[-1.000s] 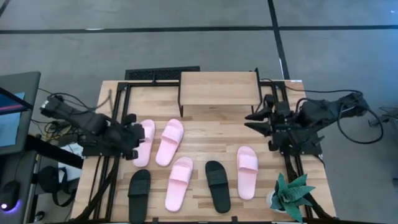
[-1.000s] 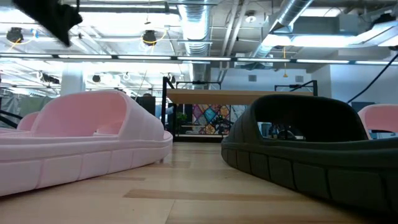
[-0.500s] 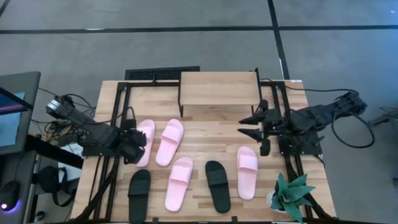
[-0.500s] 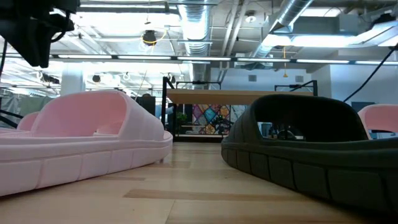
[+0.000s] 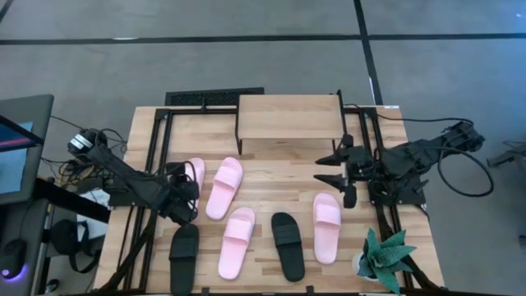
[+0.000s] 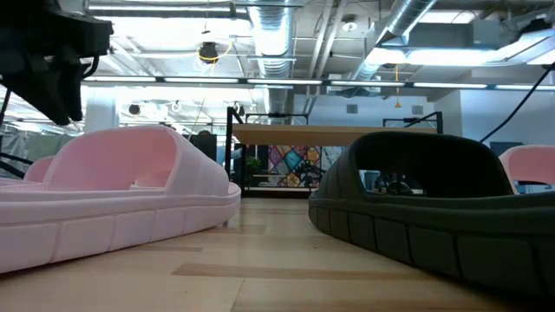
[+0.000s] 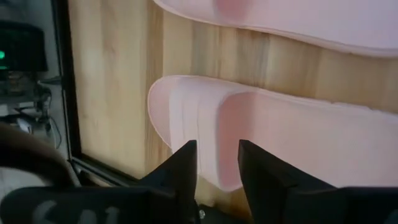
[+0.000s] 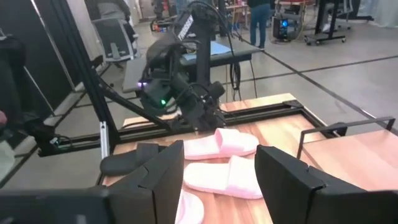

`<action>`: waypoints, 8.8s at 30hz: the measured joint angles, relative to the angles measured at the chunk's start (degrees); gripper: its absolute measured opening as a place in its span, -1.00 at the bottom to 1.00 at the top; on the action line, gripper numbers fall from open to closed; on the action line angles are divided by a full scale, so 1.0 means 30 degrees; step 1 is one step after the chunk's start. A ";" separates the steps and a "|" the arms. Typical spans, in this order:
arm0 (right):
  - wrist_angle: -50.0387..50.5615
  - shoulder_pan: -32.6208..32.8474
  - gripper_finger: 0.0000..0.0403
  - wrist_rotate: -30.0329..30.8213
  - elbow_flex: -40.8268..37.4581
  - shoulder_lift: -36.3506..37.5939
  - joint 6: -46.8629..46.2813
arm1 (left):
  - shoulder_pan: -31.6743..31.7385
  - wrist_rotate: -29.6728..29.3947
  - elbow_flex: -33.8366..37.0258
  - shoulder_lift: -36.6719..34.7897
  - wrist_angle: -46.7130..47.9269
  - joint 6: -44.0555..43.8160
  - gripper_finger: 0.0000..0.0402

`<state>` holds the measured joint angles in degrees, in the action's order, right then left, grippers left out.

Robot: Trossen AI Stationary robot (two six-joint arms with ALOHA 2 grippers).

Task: Pick and place slides into the shelf
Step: Put the pink slide on the shelf

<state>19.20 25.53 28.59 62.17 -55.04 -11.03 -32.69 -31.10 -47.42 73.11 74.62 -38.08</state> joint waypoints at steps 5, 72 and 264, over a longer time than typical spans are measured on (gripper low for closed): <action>-0.0510 -0.0005 -0.09 0.0002 0.0000 -0.0010 0.0093 | -0.0022 0.0161 0.1258 0.0013 -0.1770 -0.0720 -0.29; -0.0991 0.1860 -0.22 -0.0041 -0.0015 -0.0010 0.0328 | 0.2914 -0.1508 0.5146 0.0049 -0.5002 -0.5083 -0.60; 0.0626 0.1860 -0.37 -0.0070 -0.0011 -0.0008 -0.1020 | 1.7529 -0.4960 -2.6613 1.9094 -1.0189 1.6276 -0.65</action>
<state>21.08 31.11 28.38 62.14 -55.06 -14.09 19.90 -45.98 -127.26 130.39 44.05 10.74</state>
